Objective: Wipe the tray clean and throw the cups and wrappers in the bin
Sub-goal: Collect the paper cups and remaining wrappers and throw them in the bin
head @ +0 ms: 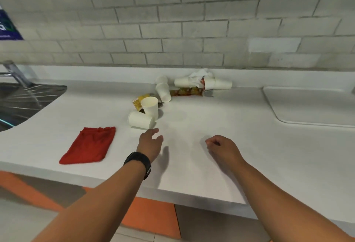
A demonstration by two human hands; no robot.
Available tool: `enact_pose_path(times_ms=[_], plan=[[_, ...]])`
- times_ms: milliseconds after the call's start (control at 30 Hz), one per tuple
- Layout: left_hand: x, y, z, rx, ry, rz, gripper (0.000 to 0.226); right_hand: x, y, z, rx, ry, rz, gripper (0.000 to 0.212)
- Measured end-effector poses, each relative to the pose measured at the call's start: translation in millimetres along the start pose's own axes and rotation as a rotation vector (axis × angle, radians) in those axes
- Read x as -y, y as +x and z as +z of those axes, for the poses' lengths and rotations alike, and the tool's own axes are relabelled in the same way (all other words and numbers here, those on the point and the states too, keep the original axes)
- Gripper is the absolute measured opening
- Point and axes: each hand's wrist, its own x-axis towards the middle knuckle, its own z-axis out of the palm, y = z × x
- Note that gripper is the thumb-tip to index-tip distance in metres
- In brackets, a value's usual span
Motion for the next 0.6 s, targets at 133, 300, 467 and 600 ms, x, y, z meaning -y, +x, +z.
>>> enact_pose_path(times_ms=[133, 300, 467, 600], plan=[[-1, 23, -11, -0.173, -0.047, -0.049, 0.043, 20, 32, 11, 0.084, 0.049, -0.023, 0.010], [1, 40, -19, -0.344, -0.072, -0.120, 0.051, 45, 64, 20, 0.232, -0.121, -0.168, 0.009], [10, 55, -32, -0.348, -0.095, -0.142, 0.060, 69, 88, 43, 0.277, -0.226, -0.197, 0.027], [14, 79, -53, -0.318, -0.084, -0.181, 0.064, 95, 100, 69, 0.268, -0.260, -0.218, 0.045]])
